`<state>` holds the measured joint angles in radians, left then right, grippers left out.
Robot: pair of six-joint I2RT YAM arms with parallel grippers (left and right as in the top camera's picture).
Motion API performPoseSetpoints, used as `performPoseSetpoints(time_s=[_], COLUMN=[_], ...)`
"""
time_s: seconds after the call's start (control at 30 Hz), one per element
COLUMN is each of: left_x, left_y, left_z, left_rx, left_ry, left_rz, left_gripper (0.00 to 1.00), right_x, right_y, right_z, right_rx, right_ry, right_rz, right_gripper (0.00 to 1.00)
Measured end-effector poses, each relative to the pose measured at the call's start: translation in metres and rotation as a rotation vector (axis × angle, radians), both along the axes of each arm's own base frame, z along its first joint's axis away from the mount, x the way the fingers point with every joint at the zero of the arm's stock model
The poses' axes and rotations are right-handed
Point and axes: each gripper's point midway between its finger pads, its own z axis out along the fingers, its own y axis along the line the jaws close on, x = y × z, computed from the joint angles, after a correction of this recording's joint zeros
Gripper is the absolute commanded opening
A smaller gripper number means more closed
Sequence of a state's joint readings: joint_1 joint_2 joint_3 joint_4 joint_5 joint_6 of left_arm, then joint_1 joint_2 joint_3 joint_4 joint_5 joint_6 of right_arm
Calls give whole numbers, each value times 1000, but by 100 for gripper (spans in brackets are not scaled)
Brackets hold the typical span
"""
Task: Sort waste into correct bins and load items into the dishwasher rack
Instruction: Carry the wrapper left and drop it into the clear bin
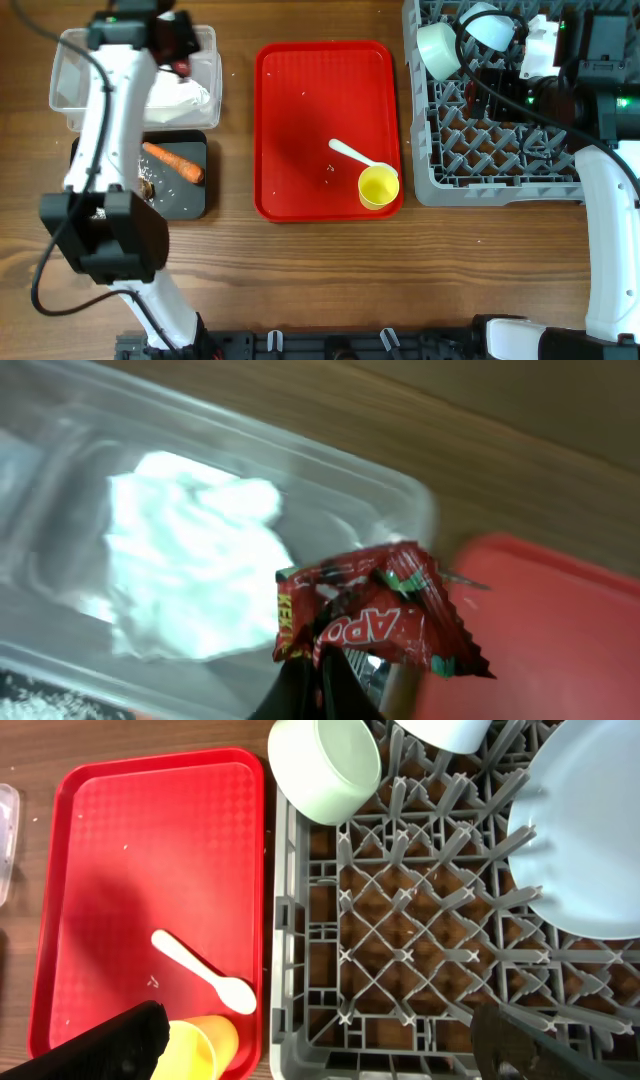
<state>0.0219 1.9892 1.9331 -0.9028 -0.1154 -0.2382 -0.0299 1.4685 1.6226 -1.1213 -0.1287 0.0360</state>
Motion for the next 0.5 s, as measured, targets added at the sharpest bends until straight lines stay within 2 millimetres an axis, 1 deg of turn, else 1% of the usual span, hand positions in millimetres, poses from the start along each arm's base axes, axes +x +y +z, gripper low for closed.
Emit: performPoseSetpoints(time_s=[0.07,0.1,0.13,0.2,0.27,0.33,0.5], left_x=[7,9,10,10,11,12,15], left_y=[22,28,36,44,47,45,39], left_z=[-11,-17,-25,-39,-46,-47,-41], left_rx=[0,0,-1,-3,-6,-8,-13], left_ry=[-2,5,18,44,58,58,37], left_rz=[45,58,72,87,96,92,78], left_gripper=[97,100,100,100,100,100,100], right_x=[0,0,1,1,1,1,1], right_y=[0,0,0,0,0,0,0], right_z=[0,0,1,1,1,1,1], right_rx=[0,0,0,0,0,0,0], right_ry=[-1,-1,-4,-7,-7,-7,-7], right_rz=[0,0,0,0,0,0,0], right_gripper=[100,100,100,100,100,100,99])
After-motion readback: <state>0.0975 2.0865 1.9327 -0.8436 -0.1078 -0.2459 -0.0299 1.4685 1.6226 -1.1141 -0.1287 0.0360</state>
